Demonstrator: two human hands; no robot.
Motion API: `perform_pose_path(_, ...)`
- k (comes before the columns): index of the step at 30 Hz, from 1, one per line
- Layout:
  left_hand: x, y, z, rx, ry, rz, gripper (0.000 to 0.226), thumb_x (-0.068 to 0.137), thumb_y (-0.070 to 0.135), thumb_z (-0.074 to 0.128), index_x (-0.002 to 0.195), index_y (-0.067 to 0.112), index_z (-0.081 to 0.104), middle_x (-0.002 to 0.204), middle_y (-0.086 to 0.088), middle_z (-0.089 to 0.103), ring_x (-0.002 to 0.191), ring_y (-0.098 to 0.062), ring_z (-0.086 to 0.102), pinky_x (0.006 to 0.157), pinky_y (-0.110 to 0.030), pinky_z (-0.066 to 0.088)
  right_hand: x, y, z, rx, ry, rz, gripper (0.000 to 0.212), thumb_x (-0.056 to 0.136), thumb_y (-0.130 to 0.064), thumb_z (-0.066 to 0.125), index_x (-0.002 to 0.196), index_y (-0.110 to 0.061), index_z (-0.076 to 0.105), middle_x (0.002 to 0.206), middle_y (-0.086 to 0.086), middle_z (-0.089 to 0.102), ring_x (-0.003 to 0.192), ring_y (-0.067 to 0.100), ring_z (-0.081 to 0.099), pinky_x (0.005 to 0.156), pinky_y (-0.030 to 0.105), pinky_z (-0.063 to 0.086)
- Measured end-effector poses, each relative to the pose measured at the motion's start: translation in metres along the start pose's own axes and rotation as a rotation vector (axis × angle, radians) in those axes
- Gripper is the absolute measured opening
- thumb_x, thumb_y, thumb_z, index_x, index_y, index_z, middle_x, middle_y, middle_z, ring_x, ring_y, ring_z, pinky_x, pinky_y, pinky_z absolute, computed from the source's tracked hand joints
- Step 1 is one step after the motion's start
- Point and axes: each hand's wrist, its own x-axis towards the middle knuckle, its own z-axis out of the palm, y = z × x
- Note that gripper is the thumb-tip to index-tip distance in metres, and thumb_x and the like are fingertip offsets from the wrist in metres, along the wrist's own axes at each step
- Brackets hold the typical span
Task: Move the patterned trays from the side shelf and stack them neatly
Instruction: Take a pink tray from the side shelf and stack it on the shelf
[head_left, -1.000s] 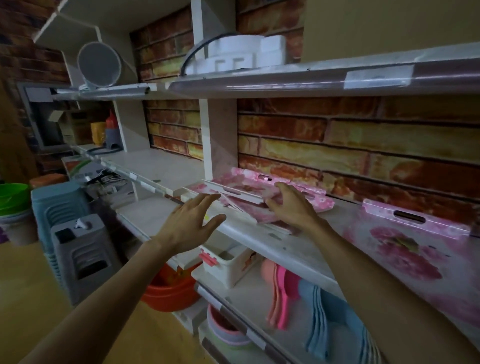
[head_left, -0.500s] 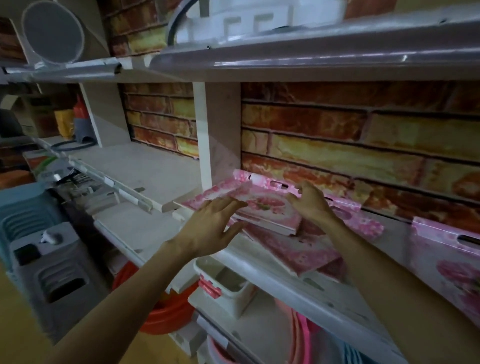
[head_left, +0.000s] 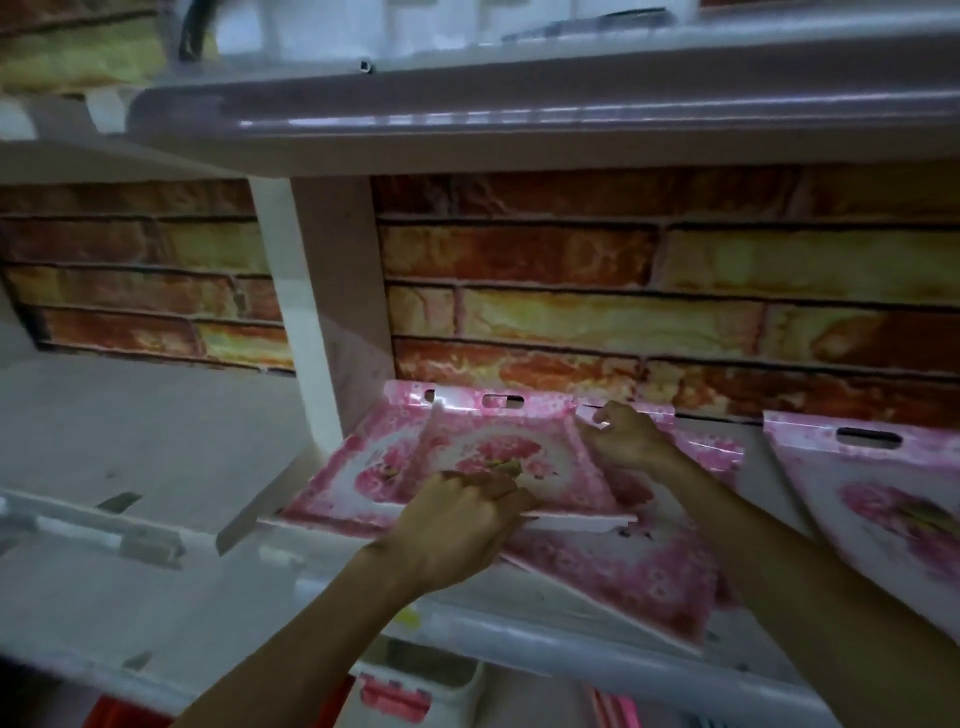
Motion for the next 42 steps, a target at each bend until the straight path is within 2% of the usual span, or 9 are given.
perform_pose_path(4, 0.007, -0.022, 0.002, -0.031, 0.068, 0.074, 0.029, 0.091, 0.03, 0.044, 0.103, 0.029, 0.07, 0.097, 0.009, 0.075, 0.077, -0.009, 0.071, 0.046, -0.024, 0.052, -0.004, -0.003, 0.008, 0.073, 0.036, 0.151, 0.052, 0.089, -0.055, 0.053, 0.059, -0.013, 0.056, 0.057, 0.005, 0.054, 0.059, 0.021, 0.053, 0.053, 0.026, 0.033)
perform_pose_path(10, 0.024, -0.042, -0.005, -0.019, 0.143, 0.16, 0.015, 0.09, 0.032, 0.057, 0.102, 0.029, 0.066, 0.082, 0.008, 0.072, 0.062, -0.015, 0.068, 0.041, -0.025, 0.046, -0.002, -0.014, 0.001, 0.354, -0.009, 0.295, 0.032, 0.09, -0.033, 0.063, 0.071, -0.008, 0.055, 0.054, 0.003, 0.053, 0.044, 0.014, 0.049, 0.041, 0.019, 0.042)
perform_pose_path(14, 0.032, -0.051, -0.009, -0.026, 0.17, 0.169, 0.014, 0.093, 0.035, 0.052, 0.098, 0.029, 0.064, 0.075, 0.004, 0.072, 0.06, -0.021, 0.067, 0.043, -0.028, 0.044, 0.01, -0.02, 0.002, 0.39, -0.09, 0.299, 0.026, 0.085, -0.034, 0.068, 0.097, -0.011, 0.07, 0.08, 0.005, 0.068, 0.06, 0.015, 0.061, 0.057, 0.024, 0.052)
perform_pose_path(18, 0.036, -0.068, -0.01, -0.054, 0.14, 0.135, 0.031, 0.095, 0.043, 0.037, 0.11, 0.032, 0.063, 0.085, 0.004, 0.075, 0.069, -0.022, 0.071, 0.048, -0.031, 0.05, 0.009, -0.03, -0.001, 0.352, -0.043, 0.286, 0.03, 0.092, -0.007, 0.059, 0.066, -0.015, 0.049, 0.06, -0.002, 0.051, 0.041, 0.009, 0.054, 0.029, 0.011, 0.032)
perform_pose_path(26, 0.035, -0.112, -0.04, -0.637, 0.137, -0.197, 0.031, 0.092, 0.054, 0.046, 0.102, 0.035, 0.068, 0.095, 0.023, 0.069, 0.082, 0.003, 0.065, 0.069, -0.02, 0.052, 0.008, -0.032, -0.013, 0.452, 0.133, 0.273, 0.039, 0.091, -0.003, 0.056, 0.054, -0.007, 0.044, 0.024, -0.008, 0.037, 0.019, 0.005, 0.036, 0.032, 0.012, 0.027)
perform_pose_path(30, 0.046, -0.14, -0.028, -0.757, 0.234, -0.518, 0.011, 0.093, 0.028, 0.06, 0.101, 0.022, 0.064, 0.091, 0.022, 0.056, 0.076, 0.005, 0.06, 0.062, -0.004, 0.045, -0.004, -0.036, -0.014, 0.566, 0.271, 0.18, 0.03, 0.094, 0.004, 0.05, 0.066, 0.013, 0.054, 0.049, 0.013, 0.063, 0.048, 0.014, 0.065, 0.043, 0.032, 0.045)
perform_pose_path(31, 0.047, -0.146, -0.019, -0.795, 0.198, -0.596, 0.013, 0.093, 0.029, 0.06, 0.1, 0.018, 0.063, 0.091, 0.015, 0.059, 0.078, 0.0, 0.061, 0.066, -0.009, 0.049, -0.005, -0.035, -0.013, 0.581, 0.331, 0.158, 0.022, 0.094, 0.004, 0.049, 0.089, 0.023, 0.057, 0.095, 0.031, 0.062, 0.075, 0.029, 0.07, 0.056, 0.045, 0.05)
perform_pose_path(34, 0.042, -0.153, 0.005, -1.035, 0.044, -0.754, 0.015, 0.093, 0.033, 0.059, 0.098, 0.019, 0.063, 0.102, -0.01, 0.067, 0.088, -0.029, 0.066, 0.081, -0.045, 0.057, -0.007, -0.034, -0.011, 0.629, 0.438, 0.099, 0.038, 0.096, -0.004, 0.049, 0.123, 0.023, 0.043, 0.114, 0.04, 0.059, 0.093, 0.047, 0.062, 0.066, 0.046, 0.045)
perform_pose_path(42, 0.038, -0.157, 0.014, -1.27, -0.039, -0.888, 0.005, 0.092, 0.017, 0.062, 0.09, 0.015, 0.066, 0.09, -0.007, 0.073, 0.064, -0.008, 0.072, 0.064, -0.023, 0.059, -0.005, -0.046, -0.004, 0.664, 0.451, 0.086, 0.015, 0.097, -0.014, 0.051, 0.084, -0.009, 0.05, 0.072, 0.008, 0.038, 0.057, 0.016, 0.037, 0.053, 0.027, 0.026)
